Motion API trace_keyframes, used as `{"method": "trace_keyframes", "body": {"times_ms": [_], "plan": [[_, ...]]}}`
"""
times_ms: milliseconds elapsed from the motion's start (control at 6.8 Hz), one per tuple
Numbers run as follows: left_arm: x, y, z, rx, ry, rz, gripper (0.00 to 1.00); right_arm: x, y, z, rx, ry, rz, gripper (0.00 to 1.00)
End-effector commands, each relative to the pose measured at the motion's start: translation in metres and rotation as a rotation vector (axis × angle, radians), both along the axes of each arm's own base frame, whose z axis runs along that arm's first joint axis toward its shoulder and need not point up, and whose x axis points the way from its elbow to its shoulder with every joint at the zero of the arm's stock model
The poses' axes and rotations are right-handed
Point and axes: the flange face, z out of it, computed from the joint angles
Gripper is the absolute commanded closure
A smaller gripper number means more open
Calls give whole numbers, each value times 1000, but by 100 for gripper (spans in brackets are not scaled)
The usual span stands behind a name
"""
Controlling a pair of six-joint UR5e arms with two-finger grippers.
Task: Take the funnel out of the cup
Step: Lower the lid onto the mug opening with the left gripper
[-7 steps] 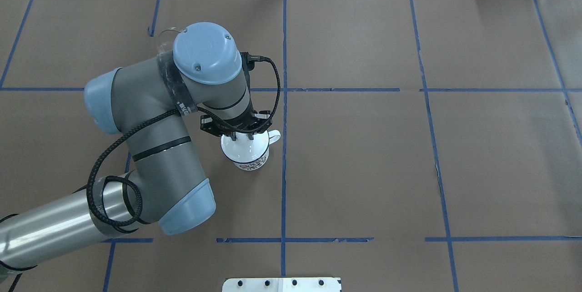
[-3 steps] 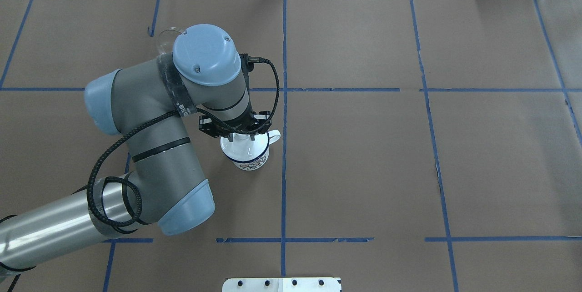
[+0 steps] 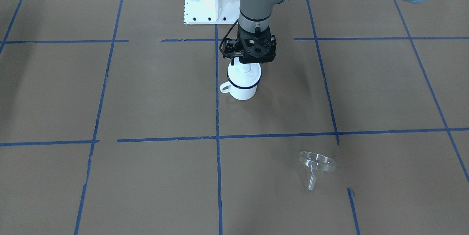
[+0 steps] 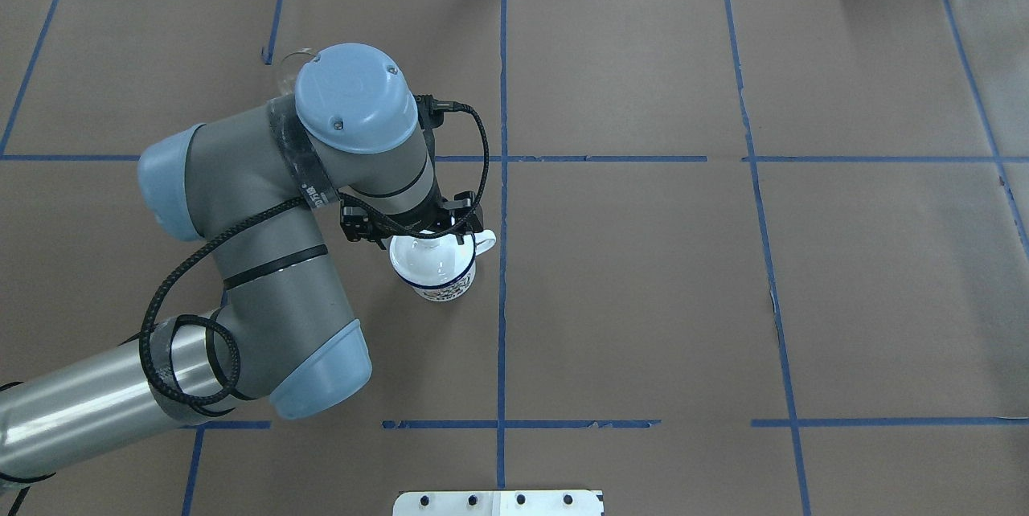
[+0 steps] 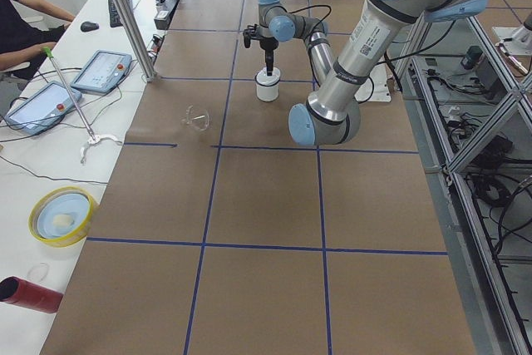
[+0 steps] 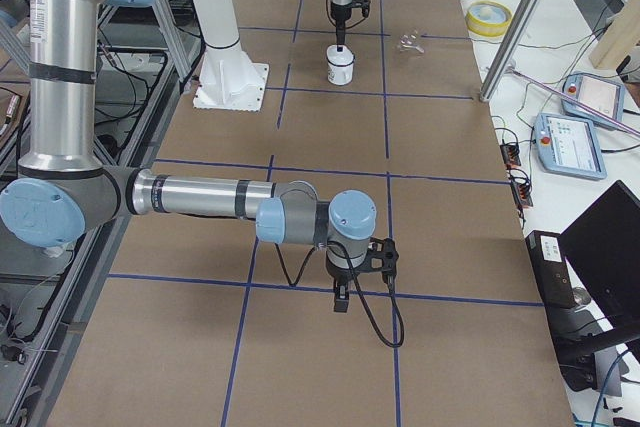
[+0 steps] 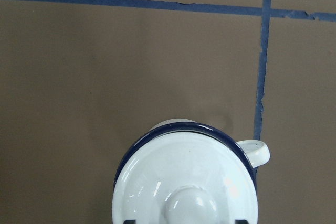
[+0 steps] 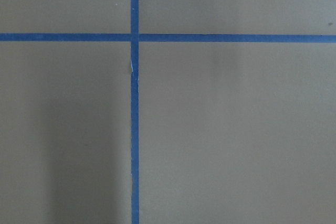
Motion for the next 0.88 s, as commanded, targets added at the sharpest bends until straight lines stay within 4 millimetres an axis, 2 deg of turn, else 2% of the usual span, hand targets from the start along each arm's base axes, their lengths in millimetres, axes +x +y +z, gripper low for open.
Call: {"method": "trace_keyframes", "body": {"times_ms": [0, 147, 441, 735], "plan": [[-3, 2, -3, 6, 9, 2, 0, 0, 0, 0, 0, 0, 0, 0], [0, 3, -5, 2, 21, 4, 0, 0, -1, -1, 1, 0, 0, 0], [20, 21, -1, 9, 40, 43, 0, 0, 0, 0, 0, 0, 0, 0], [31, 34, -2, 14, 50, 69, 0, 0, 0, 0, 0, 0, 0, 0]]}}
